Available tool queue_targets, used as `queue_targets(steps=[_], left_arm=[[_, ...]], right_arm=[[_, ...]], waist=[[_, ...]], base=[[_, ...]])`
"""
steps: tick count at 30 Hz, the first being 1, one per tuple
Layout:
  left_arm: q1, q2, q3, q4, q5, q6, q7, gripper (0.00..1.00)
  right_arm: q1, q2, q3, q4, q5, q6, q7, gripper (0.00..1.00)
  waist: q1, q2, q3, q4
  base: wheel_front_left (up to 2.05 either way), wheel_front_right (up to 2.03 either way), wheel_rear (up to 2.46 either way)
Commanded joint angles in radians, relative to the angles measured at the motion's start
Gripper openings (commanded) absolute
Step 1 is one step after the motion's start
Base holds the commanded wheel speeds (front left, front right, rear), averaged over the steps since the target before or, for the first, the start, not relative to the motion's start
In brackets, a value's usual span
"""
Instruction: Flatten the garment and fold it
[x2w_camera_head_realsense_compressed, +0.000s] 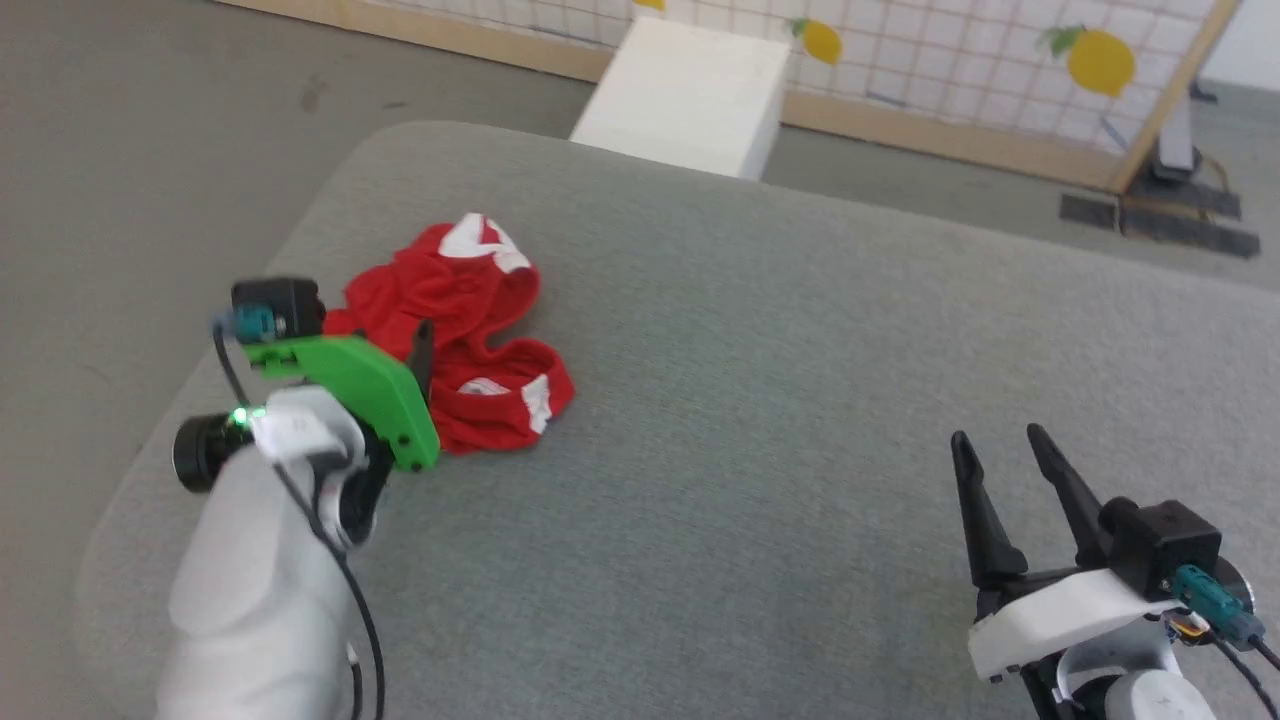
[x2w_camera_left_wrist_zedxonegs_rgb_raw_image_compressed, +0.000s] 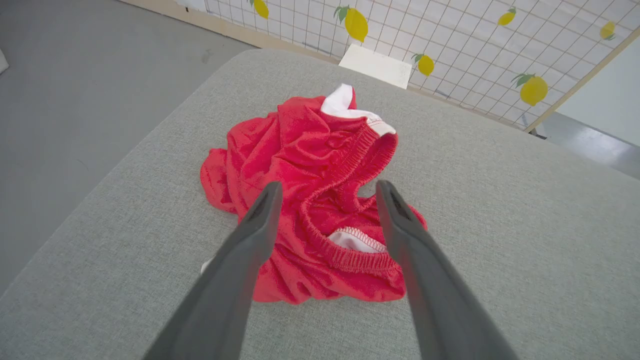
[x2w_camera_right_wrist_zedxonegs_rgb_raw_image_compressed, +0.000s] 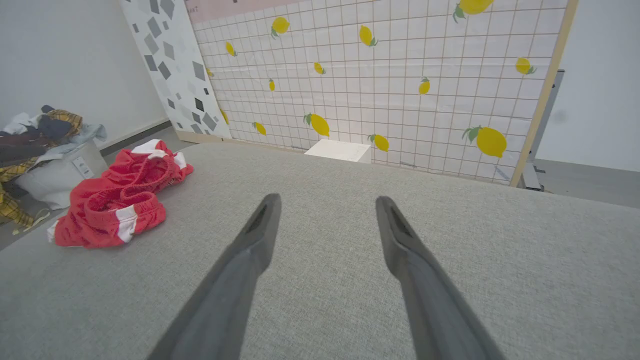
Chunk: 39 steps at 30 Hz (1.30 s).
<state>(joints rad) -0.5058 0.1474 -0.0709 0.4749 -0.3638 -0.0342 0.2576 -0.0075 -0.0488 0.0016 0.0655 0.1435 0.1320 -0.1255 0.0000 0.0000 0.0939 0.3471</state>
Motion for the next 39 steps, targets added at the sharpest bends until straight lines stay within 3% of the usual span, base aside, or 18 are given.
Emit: queue_targets(steps=[1,8,12,15,16,17,29,34,39], left_arm=[[-0.047,0.009,0.006,0.038,-0.018,0.002,0.046,1.00],[-0.157,0.017,0.003,0.235,-0.048,0.056,0.303,1.00],[-0.148,0.009,-0.004,0.298,-0.047,0.094,0.360,1.00],[-0.132,-0.009,-0.003,0.325,-0.065,0.093,0.380,1.00],[-0.128,-0.015,-0.002,0.327,-0.073,0.085,0.373,0.64],[-0.126,-0.017,-0.003,0.326,-0.075,0.077,0.359,0.00],[-0.234,0.002,0.000,0.211,-0.092,-0.051,0.045,0.00],[-0.322,-0.013,-0.047,0.122,-0.114,-0.085,0.010,0.00],[-0.365,-0.065,-0.180,0.025,-0.178,-0.095,0.037,0.00]], right_arm=[[-0.016,-0.001,-0.004,-0.016,-0.013,-0.001,0.011,1.00],[-0.020,-0.001,-0.050,-0.066,-0.044,-0.001,0.048,1.00],[-0.021,-0.001,-0.057,-0.079,-0.048,-0.001,0.054,1.00],[-0.027,-0.001,-0.054,-0.085,-0.046,-0.001,0.057,1.00],[-0.029,-0.001,-0.051,-0.085,-0.045,-0.001,0.058,1.00],[-0.031,-0.001,-0.048,-0.085,-0.044,-0.001,0.058,1.00],[-0.032,-0.001,-0.014,-0.034,0.007,-0.001,0.028,1.00],[-0.029,-0.001,-0.013,0.004,0.049,-0.001,-0.004,1.00],[-0.027,-0.001,-0.024,0.043,0.079,-0.001,-0.033,1.00]], waist=[[0.0000,0.0000,0.088,-0.089],[0.0000,0.0000,0.166,-0.173],[0.0000,0.0000,0.173,-0.186],[0.0000,0.0000,0.169,-0.186],[0.0000,0.0000,0.166,-0.184],[0.0000,0.0000,0.164,-0.181],[0.0000,0.0000,0.082,-0.183],[0.0000,0.0000,0.044,-0.229],[0.0000,0.0000,0.026,-0.295]], base=[[0.00,0.00,0.00],[0.00,0.00,0.00],[0.00,0.00,0.00],[0.00,0.00,0.00],[0.00,0.00,0.00],[0.00,0.00,0.00],[0.00,0.00,0.00],[0.00,0.00,0.00],[0.00,0.00,0.00]])
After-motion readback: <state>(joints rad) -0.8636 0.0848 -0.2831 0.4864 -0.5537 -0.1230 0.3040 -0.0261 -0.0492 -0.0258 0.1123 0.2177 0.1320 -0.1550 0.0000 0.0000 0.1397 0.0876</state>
